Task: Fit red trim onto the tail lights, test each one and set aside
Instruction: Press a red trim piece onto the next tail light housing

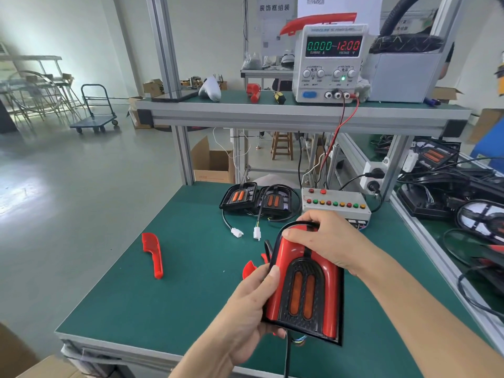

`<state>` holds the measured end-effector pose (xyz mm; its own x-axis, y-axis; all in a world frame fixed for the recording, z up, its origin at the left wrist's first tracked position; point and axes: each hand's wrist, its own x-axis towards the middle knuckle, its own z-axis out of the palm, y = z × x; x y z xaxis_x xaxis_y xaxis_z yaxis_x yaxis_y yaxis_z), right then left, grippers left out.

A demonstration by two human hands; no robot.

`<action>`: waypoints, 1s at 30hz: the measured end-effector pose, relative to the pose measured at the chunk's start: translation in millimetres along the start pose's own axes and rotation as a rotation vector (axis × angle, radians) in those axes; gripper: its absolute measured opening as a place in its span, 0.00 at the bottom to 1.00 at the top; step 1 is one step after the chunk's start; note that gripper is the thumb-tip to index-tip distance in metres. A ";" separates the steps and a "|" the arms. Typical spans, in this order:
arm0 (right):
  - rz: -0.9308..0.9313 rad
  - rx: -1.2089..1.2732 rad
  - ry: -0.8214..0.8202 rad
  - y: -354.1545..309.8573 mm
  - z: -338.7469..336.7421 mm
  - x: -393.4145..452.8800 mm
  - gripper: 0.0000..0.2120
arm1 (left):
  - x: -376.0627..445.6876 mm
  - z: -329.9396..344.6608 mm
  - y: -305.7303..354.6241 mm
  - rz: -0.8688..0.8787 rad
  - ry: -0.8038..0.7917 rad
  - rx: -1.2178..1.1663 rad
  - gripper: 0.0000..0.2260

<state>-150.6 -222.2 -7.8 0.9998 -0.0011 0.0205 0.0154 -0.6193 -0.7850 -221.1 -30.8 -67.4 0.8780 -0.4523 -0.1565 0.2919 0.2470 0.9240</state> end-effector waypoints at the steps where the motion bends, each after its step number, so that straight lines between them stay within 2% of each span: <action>1: -0.002 0.006 0.009 -0.2 0.2 -0.3 0.19 | -0.2 1.6 -0.3 0.030 0.014 0.027 0.23; 6: -0.011 0.030 0.016 -1.4 0.8 -2.1 0.22 | -0.2 6.8 -1.8 0.114 0.074 0.111 0.22; 16: -0.060 0.063 0.050 -4.1 6.1 -8.9 0.25 | -3.3 2.9 -3.6 0.137 0.112 0.176 0.20; 22: -0.045 0.107 0.039 -9.3 7.6 -10.1 0.24 | -5.2 -1.4 -4.4 0.050 0.056 0.015 0.17; 25: -0.022 0.102 0.018 -10.6 7.2 -10.6 0.23 | -4.0 -1.4 -2.3 -0.022 0.044 -0.044 0.22; 28: -0.003 0.103 -0.004 -12.4 9.1 -11.1 0.23 | -1.7 1.3 -0.6 -0.082 0.100 0.047 0.31; 30: 0.003 0.106 0.001 -13.1 11.1 -11.4 0.24 | -0.7 3.3 -1.0 -0.088 0.109 0.101 0.32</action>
<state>-162.1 -205.4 -4.5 0.9998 -0.0039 0.0183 0.0135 -0.5327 -0.8462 -223.3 -33.5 -67.1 0.8882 -0.3715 -0.2702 0.3347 0.1204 0.9346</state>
